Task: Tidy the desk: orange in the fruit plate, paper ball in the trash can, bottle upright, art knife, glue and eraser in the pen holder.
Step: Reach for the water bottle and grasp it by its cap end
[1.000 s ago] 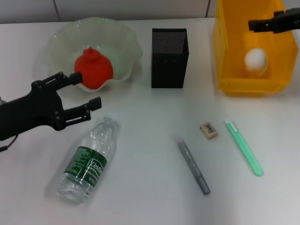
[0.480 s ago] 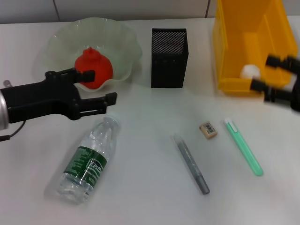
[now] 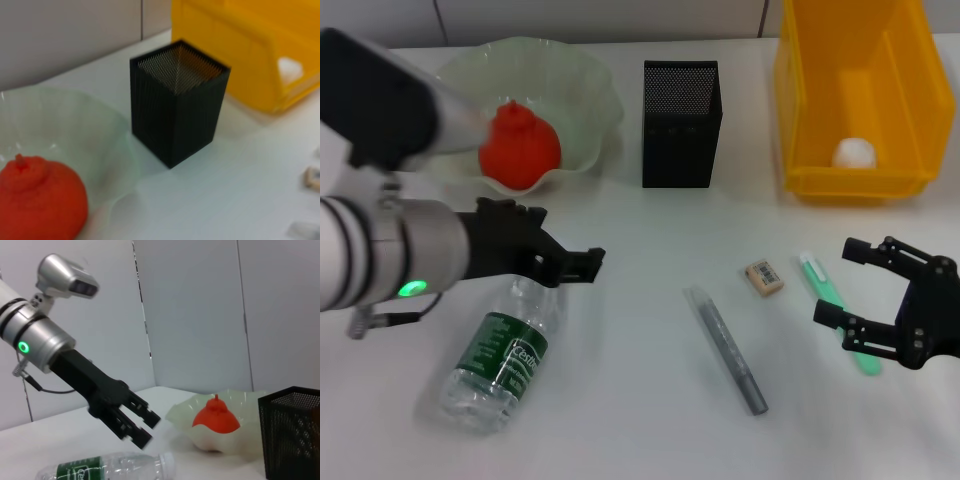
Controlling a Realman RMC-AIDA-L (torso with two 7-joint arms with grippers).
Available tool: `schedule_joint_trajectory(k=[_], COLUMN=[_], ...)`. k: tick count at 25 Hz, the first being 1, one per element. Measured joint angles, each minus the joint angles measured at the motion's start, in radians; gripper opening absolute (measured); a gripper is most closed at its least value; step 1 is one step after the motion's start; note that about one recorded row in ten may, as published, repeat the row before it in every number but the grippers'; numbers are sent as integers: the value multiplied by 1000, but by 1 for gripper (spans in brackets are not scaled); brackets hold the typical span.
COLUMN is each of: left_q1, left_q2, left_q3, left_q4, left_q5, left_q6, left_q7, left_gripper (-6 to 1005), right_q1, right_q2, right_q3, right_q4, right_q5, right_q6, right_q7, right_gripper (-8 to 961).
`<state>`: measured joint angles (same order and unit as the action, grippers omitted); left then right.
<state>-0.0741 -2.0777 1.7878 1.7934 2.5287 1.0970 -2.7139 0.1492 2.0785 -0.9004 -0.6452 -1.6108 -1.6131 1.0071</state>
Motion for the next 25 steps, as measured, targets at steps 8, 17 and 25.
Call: schedule_joint_trajectory(k=[8, 17, 25], left_q1=[-108, -166, -206], left_q2=[-2, -3, -2], left_q3=[96, 84, 74], left_q4=[-117, -241, -288], left_q5=[196, 196, 174], left_q6=[-52, -77, -69], left_q7=[-161, -164, -164], left_gripper=[825, 825, 824], right_q1=[22, 23, 24], right_q2=[1, 3, 1], right_q3=[-1, -5, -4], right_q4=[20, 22, 24], right_q5=[-33, -34, -34], right_q6=[23, 38, 43], right_q7=[-3, 4, 23], right_gripper=[848, 848, 848])
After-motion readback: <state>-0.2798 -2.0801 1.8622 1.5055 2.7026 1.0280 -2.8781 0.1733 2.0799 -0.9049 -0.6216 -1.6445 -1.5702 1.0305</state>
